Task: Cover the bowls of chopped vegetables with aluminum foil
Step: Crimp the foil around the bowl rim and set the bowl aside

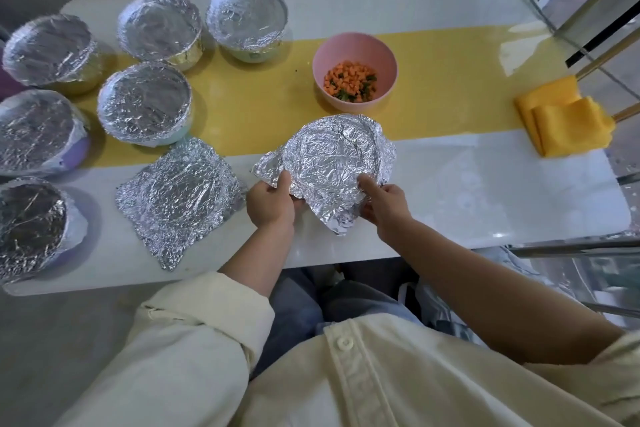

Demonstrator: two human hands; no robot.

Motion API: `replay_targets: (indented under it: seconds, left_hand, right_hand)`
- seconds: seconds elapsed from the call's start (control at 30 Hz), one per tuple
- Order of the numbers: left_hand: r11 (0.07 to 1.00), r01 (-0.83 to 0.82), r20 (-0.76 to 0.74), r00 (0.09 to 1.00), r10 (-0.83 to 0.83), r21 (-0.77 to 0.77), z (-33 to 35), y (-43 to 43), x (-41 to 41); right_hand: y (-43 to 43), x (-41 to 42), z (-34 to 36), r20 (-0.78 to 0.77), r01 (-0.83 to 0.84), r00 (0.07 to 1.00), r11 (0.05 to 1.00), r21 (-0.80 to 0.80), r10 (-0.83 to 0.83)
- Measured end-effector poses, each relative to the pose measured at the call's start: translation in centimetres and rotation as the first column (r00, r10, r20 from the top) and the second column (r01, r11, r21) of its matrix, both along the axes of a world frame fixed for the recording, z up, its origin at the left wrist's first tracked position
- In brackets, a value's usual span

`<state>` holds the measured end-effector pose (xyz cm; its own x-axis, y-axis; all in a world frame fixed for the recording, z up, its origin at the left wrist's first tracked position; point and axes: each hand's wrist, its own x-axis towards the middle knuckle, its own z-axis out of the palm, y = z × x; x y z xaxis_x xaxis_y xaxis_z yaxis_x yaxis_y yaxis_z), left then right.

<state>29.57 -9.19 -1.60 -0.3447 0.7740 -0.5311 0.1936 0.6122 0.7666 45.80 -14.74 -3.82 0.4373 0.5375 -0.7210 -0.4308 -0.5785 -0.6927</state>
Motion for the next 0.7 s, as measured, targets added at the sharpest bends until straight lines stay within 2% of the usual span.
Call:
replay_targets:
  seconds: [0.13, 0.23, 0.3, 0.33, 0.4, 0.43, 0.5, 0.6, 0.67, 0.7]
  left_hand:
    - [1.000, 0.023, -0.003, 1.000, -0.023, 0.005, -0.2, 0.7, -0.4]
    - [0.998, 0.060, -0.007, 0.998, -0.060, -0.011, -0.4, 1.0, -0.8]
    - [1.000, 0.030, -0.030, 0.999, -0.030, 0.004, -0.4, 1.0, -0.9]
    - [0.999, 0.022, -0.112, 0.994, -0.018, 0.033, -0.3, 1.0, -0.8]
    - [0.981, 0.056, -0.324, 0.946, 0.008, 0.188, -0.2, 0.9, -0.6]
    - [0.949, 0.113, -0.405, 0.914, 0.016, 0.294, 0.1, 0.7, -0.4]
    - [0.854, 0.315, -0.547, 0.836, -0.042, 0.415, 0.7, 0.5, 0.7]
    - [0.710, 0.612, -0.723, 0.657, -0.213, 0.347, 0.8, 0.5, 2.7]
    - [0.642, 0.729, -0.787, 0.531, -0.313, 0.236, 0.3, 0.6, 3.8]
    - [0.616, 0.764, -0.805, 0.481, -0.347, 0.191, -0.1, 0.7, 4.2]
  right_hand:
    - [-0.5, -0.9, -0.6, -0.078, 0.003, 0.997, 1.000, -0.001, -0.003]
    - [-0.5, -0.9, -0.2, -0.057, -0.003, 0.998, 1.000, 0.017, 0.003]
    - [-0.6, -0.6, 0.7, 0.119, 0.049, 0.992, 0.999, -0.002, -0.049]
    - [-0.6, -0.2, 1.1, 0.272, 0.073, 0.959, 0.997, 0.016, -0.075]
    - [-0.3, 0.8, 2.1, 0.586, 0.029, 0.801, 0.986, 0.162, -0.120]
    - [0.1, 1.3, 2.5, 0.712, -0.064, 0.691, 0.972, 0.226, -0.120]
    - [1.4, 2.0, 2.7, 0.885, -0.330, 0.461, 0.915, 0.231, -0.057]
    - [3.5, 2.3, 2.3, 0.985, -0.640, 0.159, 0.766, 0.052, 0.066]
    - [4.6, 2.2, 1.2, 0.987, -0.717, 0.021, 0.691, -0.094, 0.156]
    - [4.9, 2.3, 0.7, 0.979, -0.730, -0.020, 0.666, -0.152, 0.201]
